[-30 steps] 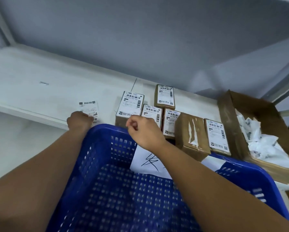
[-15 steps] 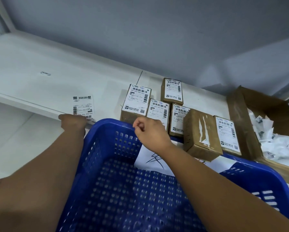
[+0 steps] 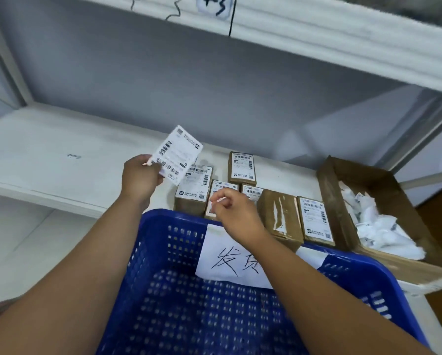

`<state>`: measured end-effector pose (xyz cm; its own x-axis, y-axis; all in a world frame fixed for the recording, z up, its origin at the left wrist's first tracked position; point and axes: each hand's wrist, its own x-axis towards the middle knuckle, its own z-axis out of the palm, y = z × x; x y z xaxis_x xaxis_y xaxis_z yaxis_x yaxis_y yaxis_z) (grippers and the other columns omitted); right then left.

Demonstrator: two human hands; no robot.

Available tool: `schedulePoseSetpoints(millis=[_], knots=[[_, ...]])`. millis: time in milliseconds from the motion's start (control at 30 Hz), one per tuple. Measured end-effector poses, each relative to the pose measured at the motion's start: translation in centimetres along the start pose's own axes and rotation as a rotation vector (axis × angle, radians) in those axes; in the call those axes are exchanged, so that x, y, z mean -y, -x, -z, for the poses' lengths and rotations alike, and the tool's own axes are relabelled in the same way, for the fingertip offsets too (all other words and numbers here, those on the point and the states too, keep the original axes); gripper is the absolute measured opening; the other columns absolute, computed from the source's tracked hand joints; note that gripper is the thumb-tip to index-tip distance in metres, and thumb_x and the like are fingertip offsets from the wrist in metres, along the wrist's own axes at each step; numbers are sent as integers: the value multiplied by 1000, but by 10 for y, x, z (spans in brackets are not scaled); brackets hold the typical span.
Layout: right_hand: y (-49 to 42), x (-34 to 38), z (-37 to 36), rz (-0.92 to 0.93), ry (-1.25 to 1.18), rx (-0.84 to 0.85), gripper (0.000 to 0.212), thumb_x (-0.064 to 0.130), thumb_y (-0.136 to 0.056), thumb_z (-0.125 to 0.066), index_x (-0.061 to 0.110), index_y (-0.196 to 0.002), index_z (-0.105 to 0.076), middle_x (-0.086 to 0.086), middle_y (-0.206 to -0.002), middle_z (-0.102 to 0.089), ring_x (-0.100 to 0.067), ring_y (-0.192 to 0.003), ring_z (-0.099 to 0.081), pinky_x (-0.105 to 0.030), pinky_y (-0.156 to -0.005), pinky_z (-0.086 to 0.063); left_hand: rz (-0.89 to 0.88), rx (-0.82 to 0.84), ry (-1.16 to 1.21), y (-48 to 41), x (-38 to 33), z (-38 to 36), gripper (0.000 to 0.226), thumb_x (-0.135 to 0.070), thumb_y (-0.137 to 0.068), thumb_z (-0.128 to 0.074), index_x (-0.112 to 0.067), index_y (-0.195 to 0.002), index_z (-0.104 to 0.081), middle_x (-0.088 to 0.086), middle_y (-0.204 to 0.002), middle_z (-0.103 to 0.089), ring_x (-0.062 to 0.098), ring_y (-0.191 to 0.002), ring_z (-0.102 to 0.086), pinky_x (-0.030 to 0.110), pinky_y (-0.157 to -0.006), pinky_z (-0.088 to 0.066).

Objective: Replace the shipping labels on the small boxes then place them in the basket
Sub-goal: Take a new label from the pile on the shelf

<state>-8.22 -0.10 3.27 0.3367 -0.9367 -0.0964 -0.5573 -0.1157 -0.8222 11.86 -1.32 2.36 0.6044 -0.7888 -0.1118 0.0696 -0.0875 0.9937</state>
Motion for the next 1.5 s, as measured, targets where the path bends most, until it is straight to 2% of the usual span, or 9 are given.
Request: schedulePoseSetpoints(millis=[133, 267, 333, 400, 500, 700, 900, 1167, 1500], knots=[[25, 12, 32, -70, -312, -192, 27, 24, -97, -57, 33, -120, -47, 5, -99, -66, -13, -79, -64, -22, -60, -48, -121, 376, -232, 49, -52, -21, 19, -2, -93, -52, -15, -84, -63, 4, -82, -70, 16, -73, -67, 33, -72, -54], [56, 1, 66, -155, -417, -380, 66, 29, -92, -64, 37, -146, -25, 3, -128, -58, -19, -111, -61, -43, -95, -52, -218, 644, -504, 103, -67, -33, 24, -8, -98, -43, -22, -92, -62, 0, -87, -72, 24, -85, -68, 39, -77, -54], [75, -8, 82, -243, -506, -370, 63, 29, -91, -67, 37, -142, -32, 0, -128, -58, -20, -108, -63, -42, -88, -53, -244, 716, -581, 130, -64, -33, 22, -13, -99, -44, -29, -97, -59, -7, -93, -71, 15, -89, -67, 37, -81, -54], [94, -15, 94, -308, -583, -298, 33, 22, -92, -66, 26, -122, -54, -2, -114, -66, -19, -95, -67, -38, -80, -55, -227, 771, -577, 155, -56, -30, 18, -15, -97, -49, -31, -100, -57, -8, -89, -72, 3, -83, -67, 25, -74, -53], [127, -27, 105, -335, -574, -216, 6, 15, -93, -63, 15, -97, -68, -5, -89, -70, -16, -77, -63, -31, -76, -55, -173, 737, -501, 187, -46, -31, 10, -16, -93, -57, -26, -94, -57, -7, -76, -72, -1, -67, -66, 16, -58, -45], [172, -29, 109, -215, -404, -1, 14, 21, -89, -68, 20, -102, -70, 3, -83, -75, -16, -76, -70, -31, -70, -54, -111, 726, -420, 217, -45, -49, 4, -15, -89, -62, -15, -86, -61, -1, -78, -74, 12, -67, -69, 21, -57, -48], [177, -43, 110, -263, -425, -169, 9, 13, -95, -61, 9, -93, -69, -1, -85, -76, -17, -76, -73, -32, -67, -58, 62, 706, -222, 222, -36, -56, 30, -29, -95, -50, -8, -94, -71, 5, -85, -74, 18, -78, -69, 32, -79, -54], [171, -55, 113, -353, -633, -217, 11, 10, -96, -58, 3, -92, -66, -2, -87, -77, -19, -78, -74, -27, -61, -58, 117, 616, -198, 212, -30, -59, 11, -11, -92, -58, -13, -93, -69, 1, -84, -75, 13, -77, -70, 25, -76, -54], [173, -62, 103, -323, -564, -157, 9, 10, -94, -61, 10, -92, -70, -3, -93, -77, -21, -86, -74, -37, -79, -59, 96, 574, -224, 209, -26, -62, 16, -15, -92, -59, -18, -83, -72, -2, -72, -72, 8, -67, -61, 24, -72, -50]])
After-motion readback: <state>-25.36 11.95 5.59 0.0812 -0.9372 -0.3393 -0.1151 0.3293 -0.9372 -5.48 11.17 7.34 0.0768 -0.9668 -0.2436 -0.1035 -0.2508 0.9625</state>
